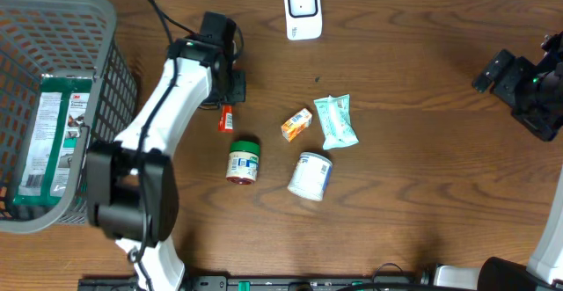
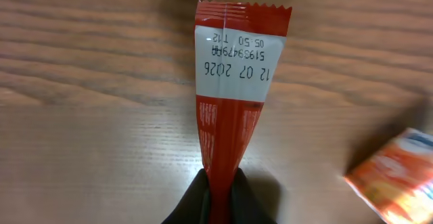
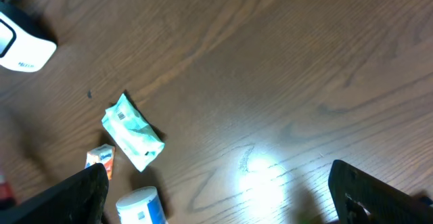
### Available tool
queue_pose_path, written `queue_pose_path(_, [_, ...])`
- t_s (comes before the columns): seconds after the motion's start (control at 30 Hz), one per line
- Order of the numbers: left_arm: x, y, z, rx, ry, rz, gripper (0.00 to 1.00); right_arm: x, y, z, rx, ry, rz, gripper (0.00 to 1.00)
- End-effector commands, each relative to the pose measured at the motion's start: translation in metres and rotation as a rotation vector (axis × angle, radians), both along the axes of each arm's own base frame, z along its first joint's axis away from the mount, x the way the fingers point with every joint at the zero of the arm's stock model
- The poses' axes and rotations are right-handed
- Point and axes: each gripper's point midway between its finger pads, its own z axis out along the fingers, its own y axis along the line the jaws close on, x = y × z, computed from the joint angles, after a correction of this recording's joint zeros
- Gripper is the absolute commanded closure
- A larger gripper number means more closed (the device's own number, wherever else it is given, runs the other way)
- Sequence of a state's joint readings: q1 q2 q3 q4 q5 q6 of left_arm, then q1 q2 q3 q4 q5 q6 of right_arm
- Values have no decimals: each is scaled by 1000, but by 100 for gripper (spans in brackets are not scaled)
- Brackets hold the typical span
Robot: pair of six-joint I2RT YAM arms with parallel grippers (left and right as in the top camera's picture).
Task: Scan the item barcode
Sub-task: 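Lift the red packet out and carry it to the table center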
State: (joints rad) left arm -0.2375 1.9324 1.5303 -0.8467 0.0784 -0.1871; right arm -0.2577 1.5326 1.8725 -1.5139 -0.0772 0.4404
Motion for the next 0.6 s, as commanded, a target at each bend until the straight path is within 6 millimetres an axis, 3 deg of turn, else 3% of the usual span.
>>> queue_pose_path(0.0, [1,3,-23,24,39,10,92,2,-2,3,-5,-8,-12,1])
queue_pose_path(0.2, [11,1,-46,26,46,10,92,2,-2,3,-5,-8,-12,1])
queue_pose_path(0.5, [23,0,-51,32,5,-6,92,2,-2,3,-5,-8,-12,1])
queue_pose_path(0.53, [23,0,-51,32,5,-6,91,2,-2,3,-5,-8,-12,1])
queue_pose_path(0.57, [23,0,-51,31,4,-6,83,2,-2,3,-4,-8,-12,1])
